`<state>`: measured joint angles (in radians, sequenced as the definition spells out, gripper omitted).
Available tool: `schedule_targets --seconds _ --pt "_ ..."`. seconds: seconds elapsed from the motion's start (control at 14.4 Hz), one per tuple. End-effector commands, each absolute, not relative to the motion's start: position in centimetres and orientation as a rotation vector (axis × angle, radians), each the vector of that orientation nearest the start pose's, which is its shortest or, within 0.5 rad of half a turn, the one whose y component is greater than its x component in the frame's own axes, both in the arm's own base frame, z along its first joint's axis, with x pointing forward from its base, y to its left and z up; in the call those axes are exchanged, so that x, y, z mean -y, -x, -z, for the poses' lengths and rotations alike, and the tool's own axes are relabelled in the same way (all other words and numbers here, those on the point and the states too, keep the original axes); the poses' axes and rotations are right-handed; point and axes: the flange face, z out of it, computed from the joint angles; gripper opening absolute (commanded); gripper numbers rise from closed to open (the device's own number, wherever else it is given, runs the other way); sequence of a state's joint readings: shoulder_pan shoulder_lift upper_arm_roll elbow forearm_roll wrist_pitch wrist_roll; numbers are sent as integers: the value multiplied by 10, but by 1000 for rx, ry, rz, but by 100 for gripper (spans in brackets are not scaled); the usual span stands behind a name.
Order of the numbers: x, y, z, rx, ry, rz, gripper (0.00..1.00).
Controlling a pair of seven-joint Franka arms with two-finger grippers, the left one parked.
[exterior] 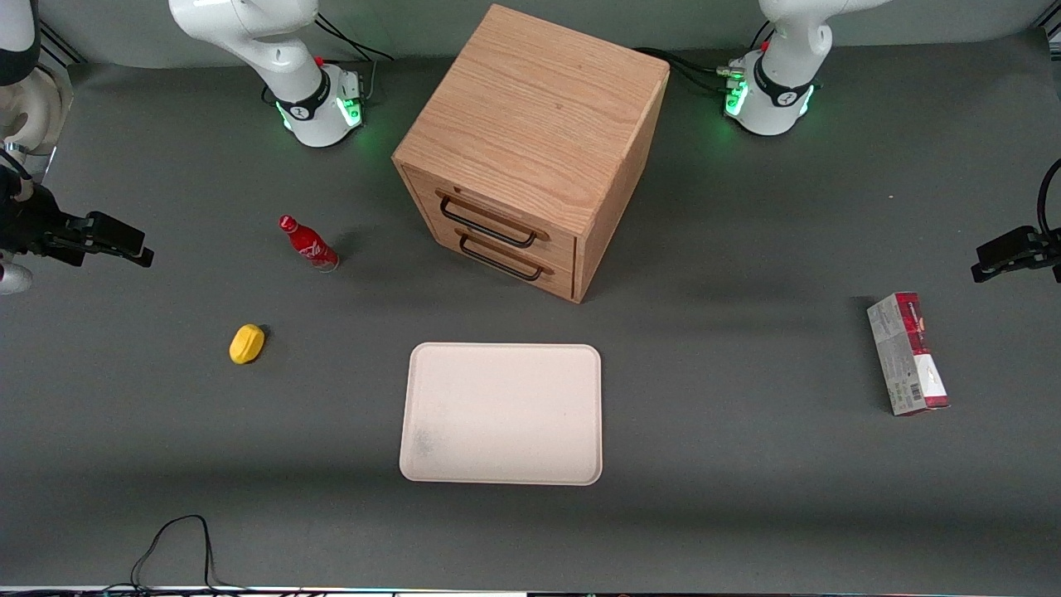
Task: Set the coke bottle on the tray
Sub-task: 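Move the open right gripper toward the red Coca-Cola bottle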
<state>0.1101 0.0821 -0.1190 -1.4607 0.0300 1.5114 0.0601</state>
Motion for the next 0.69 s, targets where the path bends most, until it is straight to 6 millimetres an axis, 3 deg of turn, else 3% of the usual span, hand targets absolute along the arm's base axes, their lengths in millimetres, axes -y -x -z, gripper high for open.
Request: schedule_targets --seconds 0.0,0.35,0.62 --pt "0 -579 -631 -101 3096 -43 100" --pt "-12 -579 -628 -68 3091 -42 100" --pt "-16 -560 -590 -38 3056 -129 100"
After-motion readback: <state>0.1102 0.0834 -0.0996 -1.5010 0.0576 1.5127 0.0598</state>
